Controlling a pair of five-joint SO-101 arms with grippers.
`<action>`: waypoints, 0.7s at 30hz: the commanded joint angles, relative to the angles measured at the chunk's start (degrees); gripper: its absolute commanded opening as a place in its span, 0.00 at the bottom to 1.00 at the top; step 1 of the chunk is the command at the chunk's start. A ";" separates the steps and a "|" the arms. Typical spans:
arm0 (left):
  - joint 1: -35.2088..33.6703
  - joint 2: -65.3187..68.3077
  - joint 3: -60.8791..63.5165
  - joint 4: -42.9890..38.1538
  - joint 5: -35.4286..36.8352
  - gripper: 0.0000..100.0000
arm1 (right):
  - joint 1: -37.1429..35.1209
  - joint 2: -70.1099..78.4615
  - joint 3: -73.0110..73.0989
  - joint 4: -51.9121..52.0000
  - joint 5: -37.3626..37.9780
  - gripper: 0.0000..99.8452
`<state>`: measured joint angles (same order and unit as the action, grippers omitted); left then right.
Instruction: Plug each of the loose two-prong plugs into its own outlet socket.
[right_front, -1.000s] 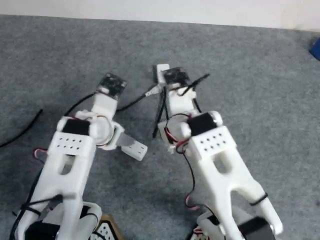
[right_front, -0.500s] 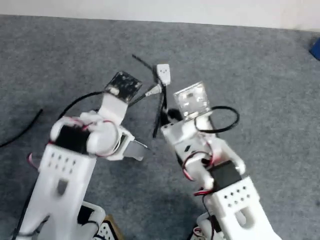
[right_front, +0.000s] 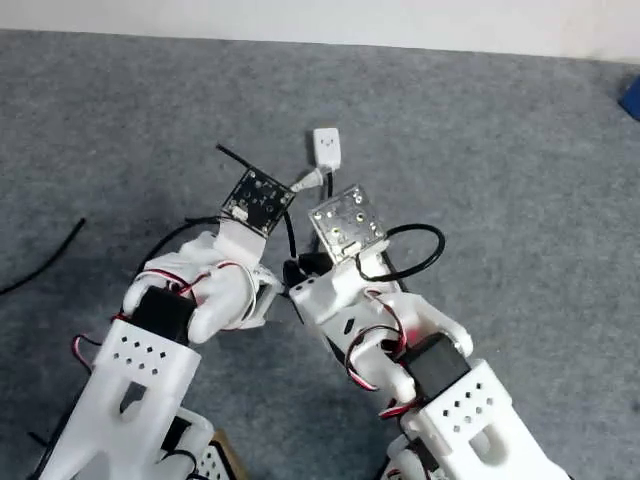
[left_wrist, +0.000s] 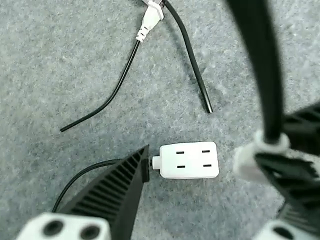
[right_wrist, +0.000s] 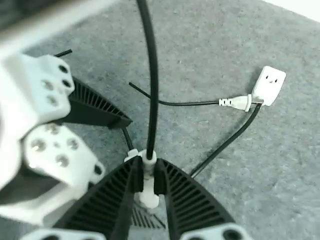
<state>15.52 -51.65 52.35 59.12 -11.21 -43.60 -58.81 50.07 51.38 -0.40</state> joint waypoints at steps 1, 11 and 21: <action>-1.80 -0.75 -0.04 -3.08 -1.23 0.42 | -2.15 -1.10 -4.62 3.47 0.26 0.01; -3.21 -0.75 0.84 -4.66 -1.32 0.42 | -2.07 -1.01 -5.85 10.24 5.27 0.01; -3.38 -0.75 0.84 -4.66 -1.32 0.42 | -2.07 -1.01 -5.67 13.85 5.71 0.01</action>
<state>12.35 -51.65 53.67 55.96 -12.35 -44.48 -59.08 46.11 64.75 4.62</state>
